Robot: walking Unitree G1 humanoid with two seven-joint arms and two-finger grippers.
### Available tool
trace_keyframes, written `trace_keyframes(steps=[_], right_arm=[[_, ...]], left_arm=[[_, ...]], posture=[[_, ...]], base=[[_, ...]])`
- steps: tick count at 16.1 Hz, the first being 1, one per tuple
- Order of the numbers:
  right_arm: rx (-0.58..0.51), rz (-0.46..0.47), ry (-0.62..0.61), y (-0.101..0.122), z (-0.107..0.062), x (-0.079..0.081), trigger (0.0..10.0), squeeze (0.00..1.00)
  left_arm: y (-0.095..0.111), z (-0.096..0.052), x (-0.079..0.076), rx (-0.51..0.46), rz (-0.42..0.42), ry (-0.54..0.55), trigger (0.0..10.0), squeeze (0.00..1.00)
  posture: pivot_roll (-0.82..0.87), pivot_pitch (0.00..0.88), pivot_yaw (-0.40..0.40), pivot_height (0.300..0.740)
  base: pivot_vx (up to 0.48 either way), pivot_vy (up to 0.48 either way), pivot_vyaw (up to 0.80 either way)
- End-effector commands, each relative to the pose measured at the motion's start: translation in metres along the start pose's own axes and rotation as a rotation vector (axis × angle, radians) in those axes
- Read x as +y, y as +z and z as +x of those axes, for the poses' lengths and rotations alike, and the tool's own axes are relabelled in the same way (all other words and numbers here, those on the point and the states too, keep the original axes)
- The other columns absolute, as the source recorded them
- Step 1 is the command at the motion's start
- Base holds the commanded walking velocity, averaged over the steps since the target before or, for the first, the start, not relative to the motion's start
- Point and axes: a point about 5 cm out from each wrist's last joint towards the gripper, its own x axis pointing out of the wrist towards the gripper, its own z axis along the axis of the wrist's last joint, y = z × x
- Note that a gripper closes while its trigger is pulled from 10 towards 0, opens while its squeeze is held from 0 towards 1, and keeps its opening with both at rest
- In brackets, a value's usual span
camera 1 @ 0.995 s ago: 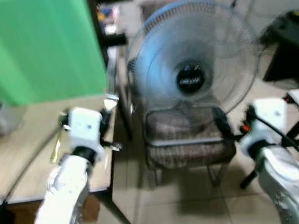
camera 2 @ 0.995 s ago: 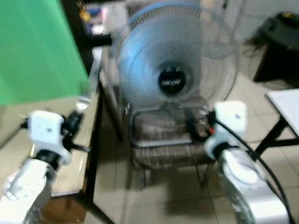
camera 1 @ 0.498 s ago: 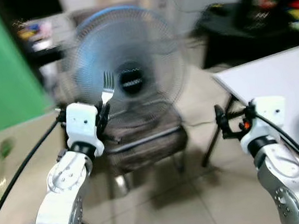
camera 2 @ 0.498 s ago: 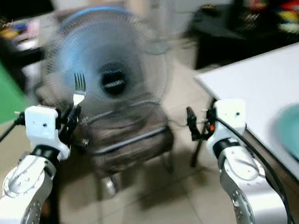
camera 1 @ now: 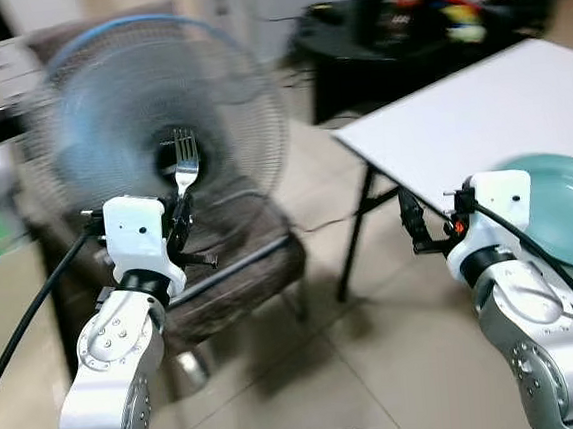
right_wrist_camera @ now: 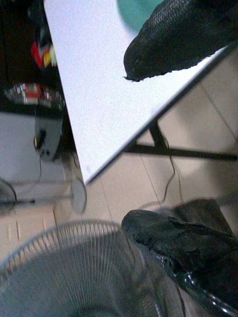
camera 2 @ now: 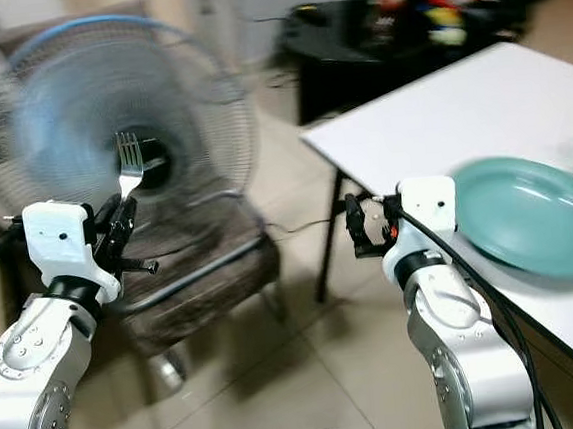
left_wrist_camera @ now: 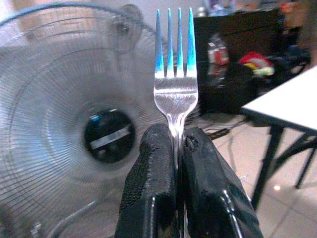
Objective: Setting the table
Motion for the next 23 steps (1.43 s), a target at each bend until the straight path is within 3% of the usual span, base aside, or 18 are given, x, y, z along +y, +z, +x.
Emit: trace_keyframes(steps=[1, 7, 23], right_arm=[[-0.004, -0.010, -0.004, 0.001, 0.002, -0.002, 10.0, 0.00], [-0.016, -0.012, 0.024, 0.004, 0.006, 0.006, 10.0, 0.00], [-0.148, -0.035, 0.015, 0.026, 0.001, 0.006, 10.0, 0.00]], left_arm=[[0.002, 0.004, 0.001, -0.008, 0.014, 0.009, 10.0, 0.00], [0.006, 0.008, -0.001, -0.023, -0.029, -0.009, 10.0, 0.00], [0.022, 0.019, 0.003, -0.087, -0.019, -0.079, 10.0, 0.00]], posture=[[0.00, 0.000, 0.026, 0.740], [0.00, 0.000, 0.020, 0.740], [-0.03, 0.000, 0.051, 0.740]], base=[[0.000, 0.000, -0.80], [0.000, 0.000, -0.80], [0.326, 0.000, -0.80]])
